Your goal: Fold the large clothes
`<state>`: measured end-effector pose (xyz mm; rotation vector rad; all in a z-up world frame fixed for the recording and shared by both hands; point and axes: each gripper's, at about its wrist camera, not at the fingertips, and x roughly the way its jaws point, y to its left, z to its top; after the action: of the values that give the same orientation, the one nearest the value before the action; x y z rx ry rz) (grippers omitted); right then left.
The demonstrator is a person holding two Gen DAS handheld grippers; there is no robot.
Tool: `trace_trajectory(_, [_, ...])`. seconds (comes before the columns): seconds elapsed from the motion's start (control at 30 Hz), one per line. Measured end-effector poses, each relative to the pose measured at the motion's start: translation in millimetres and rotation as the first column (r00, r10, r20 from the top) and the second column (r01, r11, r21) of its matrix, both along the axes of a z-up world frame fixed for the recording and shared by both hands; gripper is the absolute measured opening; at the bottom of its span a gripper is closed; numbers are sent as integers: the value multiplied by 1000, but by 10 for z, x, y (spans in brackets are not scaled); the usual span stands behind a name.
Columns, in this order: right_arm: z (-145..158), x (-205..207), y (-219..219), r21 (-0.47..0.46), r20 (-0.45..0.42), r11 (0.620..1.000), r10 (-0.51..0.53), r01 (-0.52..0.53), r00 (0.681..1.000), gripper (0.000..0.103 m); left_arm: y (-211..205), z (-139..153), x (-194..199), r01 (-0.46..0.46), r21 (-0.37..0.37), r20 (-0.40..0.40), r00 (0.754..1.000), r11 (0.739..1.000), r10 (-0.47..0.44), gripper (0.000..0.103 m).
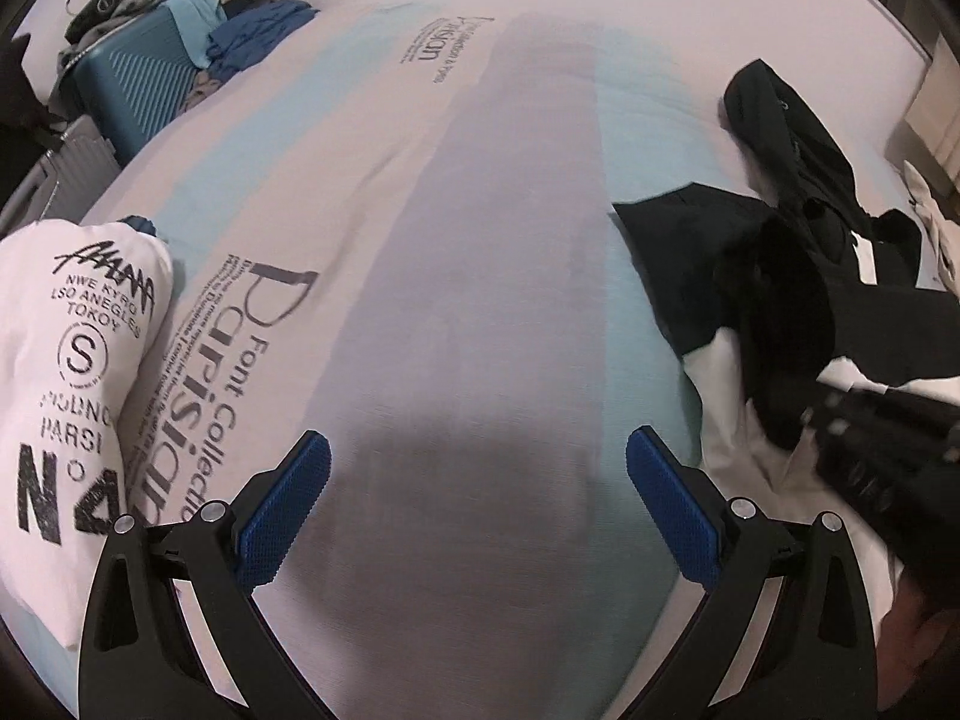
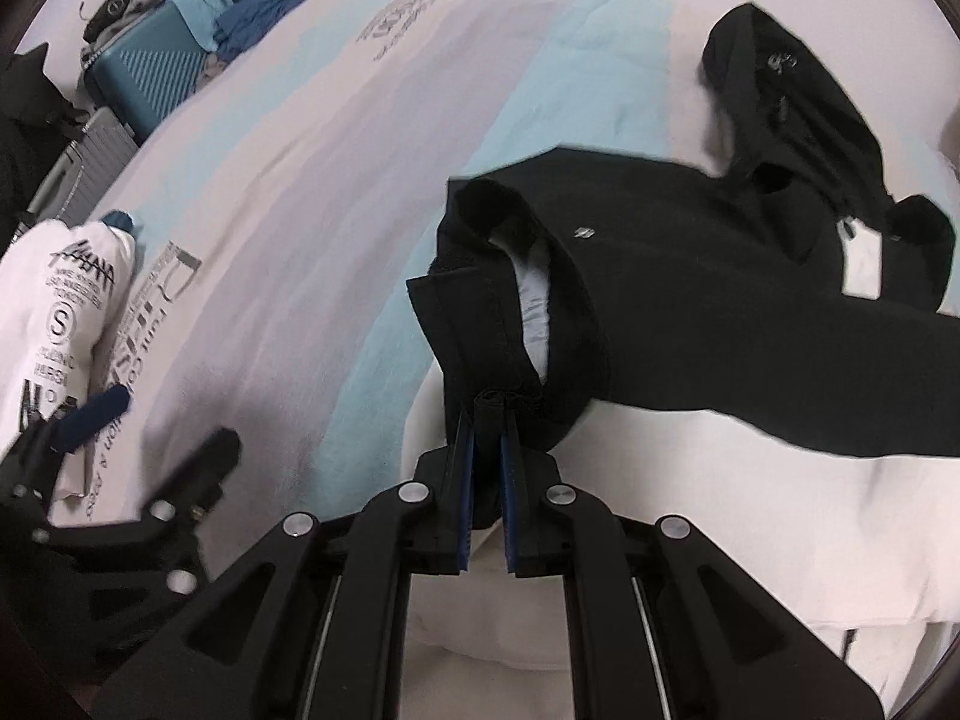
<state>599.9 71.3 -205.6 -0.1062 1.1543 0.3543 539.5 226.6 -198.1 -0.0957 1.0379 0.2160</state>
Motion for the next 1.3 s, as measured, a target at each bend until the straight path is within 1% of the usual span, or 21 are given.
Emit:
trace_trajectory(0.27, [-212, -9, 14, -18, -15, 1000, -5, 5, 1000, 7, 112, 66, 27, 14, 25, 23, 1000, 1000, -14, 97])
trace_trajectory(0.4, [-289, 16, 56, -34, -32, 999, 16, -17, 999, 10, 114, 56, 9, 7, 30, 16, 1000, 1000, -8, 97])
trace_trajectory(0.57, [-317, 78, 48, -24, -71, 998, 52, -54, 996, 10, 117, 112, -28, -13, 30, 13, 1000, 999, 12, 97])
trace_trajectory(0.6, [-307, 110, 9, 15, -99, 998, 65, -63, 993, 14, 118, 133, -36, -16, 31, 13, 1000, 999, 15, 97])
trace_trajectory(0.63, [-289, 159, -75, 118, -154, 991, 86, -68, 984, 42, 117, 157, -41, -19, 33, 12, 1000, 999, 19, 97])
trace_trajectory(0.7, [-218, 200, -233, 263, -219, 963, 113, -53, 969, 89, 107, 222, -51, -24, 30, 9, 1000, 999, 24, 97])
trace_trajectory(0.73, [-140, 190, -310, 274, -208, 961, 98, -38, 973, 89, 93, 271, -58, -25, 28, 12, 1000, 999, 25, 97])
trace_trajectory(0.87, [326, 42, -705, 277, -81, 960, 72, -46, 994, 89, -26, 450, -37, -10, 27, 27, 1000, 1000, 9, 97])
trace_trajectory(0.93, [608, -46, -1063, 245, 6, 968, 50, -50, 999, 89, -123, 525, -5, 6, 15, 36, 999, 1000, -7, 97])
trace_trajectory(0.97, [672, -59, -1181, 234, 29, 971, 43, -49, 999, 89, -205, 563, 26, 25, 2, 40, 999, 1000, -25, 97])
trace_trajectory(1.03, [803, -65, -1672, 143, 94, 989, 18, -31, 995, 89, -397, 607, 108, 69, -34, 49, 997, 997, -67, 97])
trace_trajectory(1.07, [814, -35, -1841, 112, 98, 993, 14, -25, 995, 89, -482, 612, 151, 89, -46, 52, 995, 995, -86, 97])
trace_trajectory(1.1, [806, 3, -2057, 82, 94, 997, 6, -14, 996, 85, -613, 620, 215, 120, -55, 57, 992, 991, -117, 97])
trace_trajectory(1.13, [794, 47, -2306, 40, 87, 999, -11, 8, 996, 81, -703, 626, 255, 139, -57, 60, 989, 989, -136, 97])
trace_trajectory(1.17, [767, 109, -2607, -2, 75, 999, -38, 38, 996, 80, -864, 648, 335, 178, -66, 71, 982, 982, -174, 97])
trace_trajectory(1.27, [733, 238, -3210, -67, 64, 993, -94, 98, 994, 79, -1190, 663, 503, 250, -87, 93, 966, 964, -242, 97])
trace_trajectory(1.3, [725, 258, -3296, -76, 59, 992, -99, 104, 993, 77, -1304, 654, 564, 274, -99, 94, 960, 957, -265, 97])
